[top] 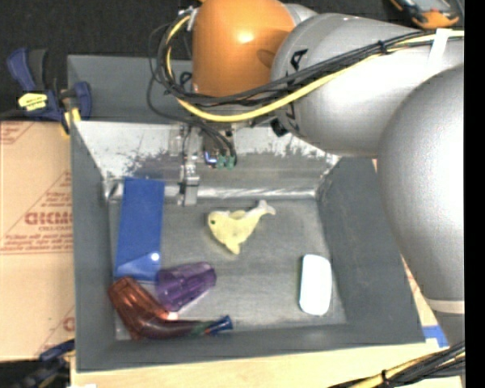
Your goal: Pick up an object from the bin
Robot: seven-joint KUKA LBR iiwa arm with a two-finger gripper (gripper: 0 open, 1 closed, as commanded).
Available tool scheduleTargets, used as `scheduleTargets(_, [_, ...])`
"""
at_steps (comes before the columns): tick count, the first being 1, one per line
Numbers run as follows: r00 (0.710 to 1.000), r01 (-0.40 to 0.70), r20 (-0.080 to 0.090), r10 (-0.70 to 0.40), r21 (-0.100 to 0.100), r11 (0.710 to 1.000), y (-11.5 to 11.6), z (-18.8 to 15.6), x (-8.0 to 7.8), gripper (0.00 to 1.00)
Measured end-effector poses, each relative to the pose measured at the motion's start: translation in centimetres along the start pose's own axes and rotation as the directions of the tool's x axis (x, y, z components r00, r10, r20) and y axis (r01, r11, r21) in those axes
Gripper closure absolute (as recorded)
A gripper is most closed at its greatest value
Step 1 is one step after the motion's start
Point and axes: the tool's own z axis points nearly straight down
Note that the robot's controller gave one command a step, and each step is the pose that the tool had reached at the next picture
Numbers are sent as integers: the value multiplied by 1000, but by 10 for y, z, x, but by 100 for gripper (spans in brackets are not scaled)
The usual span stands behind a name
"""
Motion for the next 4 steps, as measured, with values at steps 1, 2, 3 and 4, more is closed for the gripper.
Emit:
scheduleTargets(1, [1000,-3,9,3,-1,1000,-1,-5,-2,0])
scheduleTargets(2, [999,-52,11,52,-3,999,-35,66,12,0])
scheduleTargets(3, [1000,8,15,-8,-5,1000,-11,111,29,0])
scheduleTargets(4, [1000,16,15,-16,-1,1000,-49,88,42,0])
